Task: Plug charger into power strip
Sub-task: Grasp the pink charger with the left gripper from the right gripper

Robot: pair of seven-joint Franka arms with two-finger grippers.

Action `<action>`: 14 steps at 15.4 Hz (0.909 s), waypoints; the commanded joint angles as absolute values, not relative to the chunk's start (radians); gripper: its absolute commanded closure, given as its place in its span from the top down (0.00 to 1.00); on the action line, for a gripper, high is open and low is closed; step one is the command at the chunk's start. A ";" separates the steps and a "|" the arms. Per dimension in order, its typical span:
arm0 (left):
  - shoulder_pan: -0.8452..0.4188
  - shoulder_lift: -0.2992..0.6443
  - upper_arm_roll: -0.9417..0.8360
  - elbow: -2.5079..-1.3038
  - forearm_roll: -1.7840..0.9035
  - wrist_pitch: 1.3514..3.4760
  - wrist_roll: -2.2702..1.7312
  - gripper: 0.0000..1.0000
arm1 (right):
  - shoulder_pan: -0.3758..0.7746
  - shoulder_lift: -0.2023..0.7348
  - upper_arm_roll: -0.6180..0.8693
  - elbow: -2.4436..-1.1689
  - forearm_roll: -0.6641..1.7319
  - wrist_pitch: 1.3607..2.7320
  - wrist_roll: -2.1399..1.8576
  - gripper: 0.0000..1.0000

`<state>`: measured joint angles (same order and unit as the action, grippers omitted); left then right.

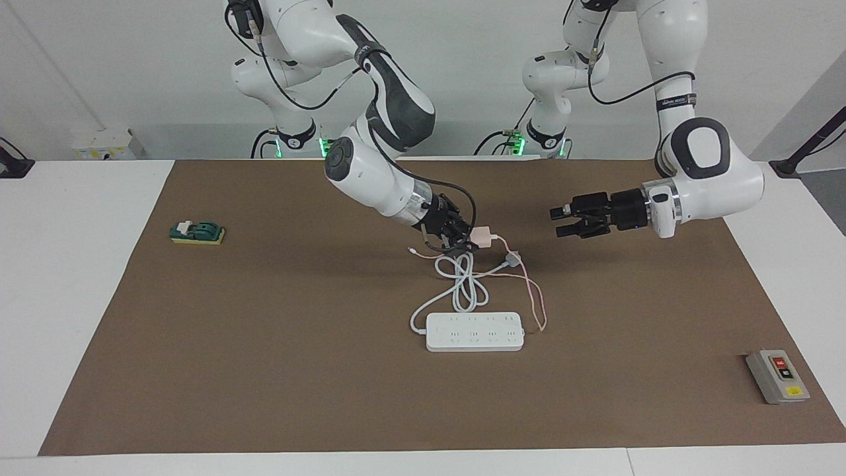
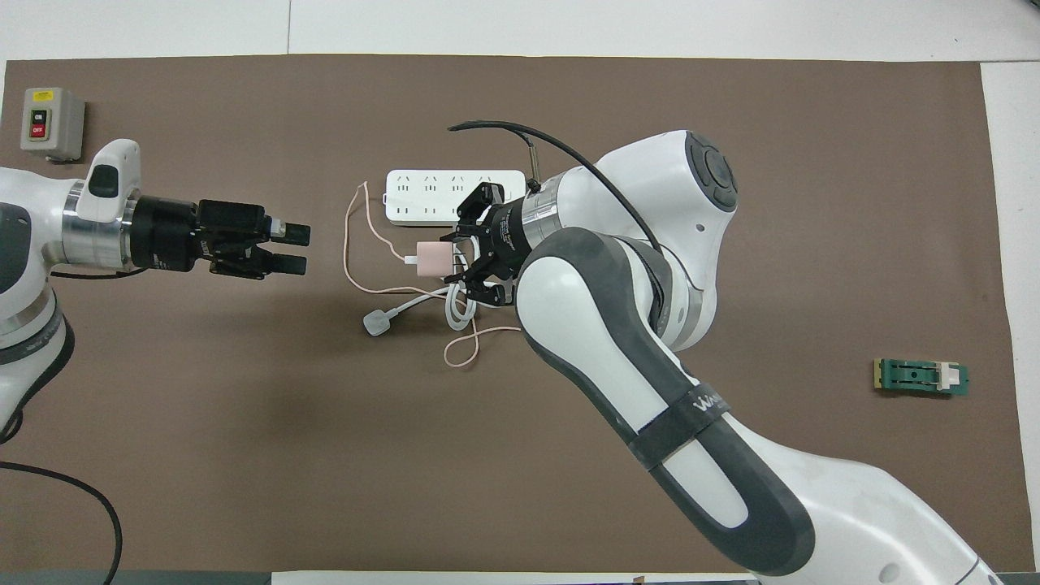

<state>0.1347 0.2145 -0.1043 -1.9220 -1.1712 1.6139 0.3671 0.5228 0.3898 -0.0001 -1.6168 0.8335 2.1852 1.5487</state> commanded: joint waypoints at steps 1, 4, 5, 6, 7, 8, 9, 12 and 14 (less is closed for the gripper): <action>0.123 0.236 -0.103 -1.968 -1.236 1.592 0.536 1.00 | 0.537 0.400 -0.002 -1.588 0.796 2.186 1.601 0.00; 0.097 0.265 -0.103 -1.973 -1.261 1.608 0.695 1.00 | 0.537 0.402 -0.002 -1.579 0.796 2.183 1.611 0.00; 0.094 0.273 -0.104 -1.979 -1.275 1.608 0.701 1.00 | 0.535 0.403 -0.002 -1.578 0.796 2.183 1.611 0.00; 0.087 0.276 -0.109 -1.983 -1.302 1.608 0.703 1.00 | 0.535 0.403 -0.003 -1.578 0.796 2.183 1.611 0.00; 0.066 0.279 -0.109 -1.983 -1.324 1.606 0.703 1.00 | 0.535 0.403 -0.002 -1.578 0.796 2.183 1.611 0.00; 0.057 0.282 -0.110 -1.990 -1.366 1.606 0.713 1.00 | 0.535 0.403 -0.003 -1.578 0.796 2.183 1.611 0.00; 0.048 0.282 -0.109 -1.999 -1.405 1.606 0.715 1.00 | 0.534 0.403 -0.002 -1.578 0.796 2.183 1.611 0.00; 0.017 0.284 -0.110 -2.020 -1.469 1.627 0.713 1.00 | 0.531 0.403 -0.002 -1.578 0.796 2.183 1.611 0.00; -0.006 0.284 -0.107 -2.034 -1.468 1.634 0.712 1.00 | 0.529 0.403 -0.002 -1.578 0.796 2.183 1.611 0.00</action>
